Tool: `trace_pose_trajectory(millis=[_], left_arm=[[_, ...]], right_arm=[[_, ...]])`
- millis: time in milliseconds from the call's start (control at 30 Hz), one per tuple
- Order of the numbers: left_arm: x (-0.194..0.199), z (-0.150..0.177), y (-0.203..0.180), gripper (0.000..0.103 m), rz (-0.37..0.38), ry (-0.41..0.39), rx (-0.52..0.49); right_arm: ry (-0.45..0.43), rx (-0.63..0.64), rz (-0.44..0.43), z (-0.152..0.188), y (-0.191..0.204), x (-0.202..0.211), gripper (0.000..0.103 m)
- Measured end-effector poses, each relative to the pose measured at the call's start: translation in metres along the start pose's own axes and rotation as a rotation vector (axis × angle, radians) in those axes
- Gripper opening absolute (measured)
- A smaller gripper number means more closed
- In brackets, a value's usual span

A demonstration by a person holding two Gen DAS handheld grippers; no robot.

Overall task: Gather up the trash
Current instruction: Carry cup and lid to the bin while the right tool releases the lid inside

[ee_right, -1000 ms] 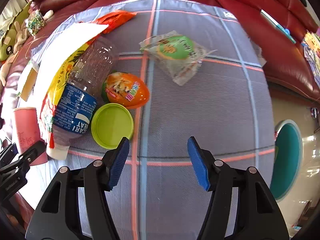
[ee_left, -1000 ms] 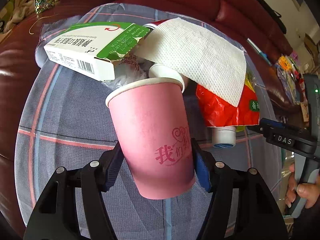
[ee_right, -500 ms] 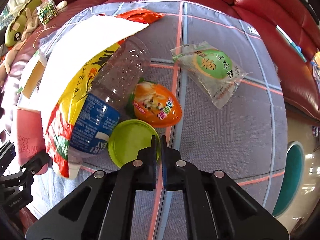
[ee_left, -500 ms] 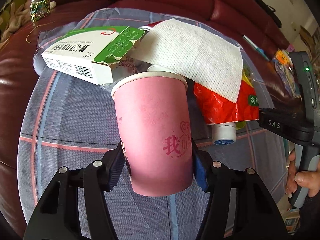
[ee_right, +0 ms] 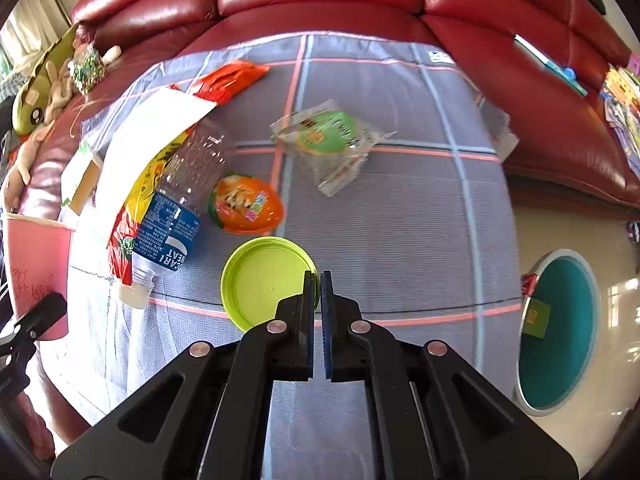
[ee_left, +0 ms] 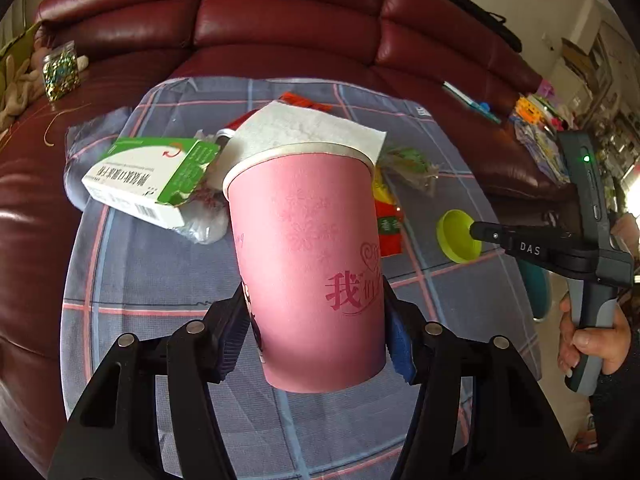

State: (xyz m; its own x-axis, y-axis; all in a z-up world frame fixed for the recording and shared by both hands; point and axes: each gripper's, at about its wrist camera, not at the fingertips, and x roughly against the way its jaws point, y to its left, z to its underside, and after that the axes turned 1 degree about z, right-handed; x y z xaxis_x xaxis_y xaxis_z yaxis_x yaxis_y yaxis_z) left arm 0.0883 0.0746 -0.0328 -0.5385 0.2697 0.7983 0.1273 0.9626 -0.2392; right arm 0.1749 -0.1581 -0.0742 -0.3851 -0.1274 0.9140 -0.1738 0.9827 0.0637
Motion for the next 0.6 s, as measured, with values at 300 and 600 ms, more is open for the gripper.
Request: trace_pose_trajectory(millis=[300, 600], left_arm=[[-0.013, -0.021, -0.098, 0.06, 0.112, 0.004, -0.186], [-0.065, -0.027, -0.205, 0.06, 0.23, 0.082, -0.362]], right_arm=[[-0.099, -0.102, 0.021, 0.005, -0.064, 0.051, 0.003], [-0.16, -0.27, 0.104, 0.039, -0.172, 0.088, 0.003]])
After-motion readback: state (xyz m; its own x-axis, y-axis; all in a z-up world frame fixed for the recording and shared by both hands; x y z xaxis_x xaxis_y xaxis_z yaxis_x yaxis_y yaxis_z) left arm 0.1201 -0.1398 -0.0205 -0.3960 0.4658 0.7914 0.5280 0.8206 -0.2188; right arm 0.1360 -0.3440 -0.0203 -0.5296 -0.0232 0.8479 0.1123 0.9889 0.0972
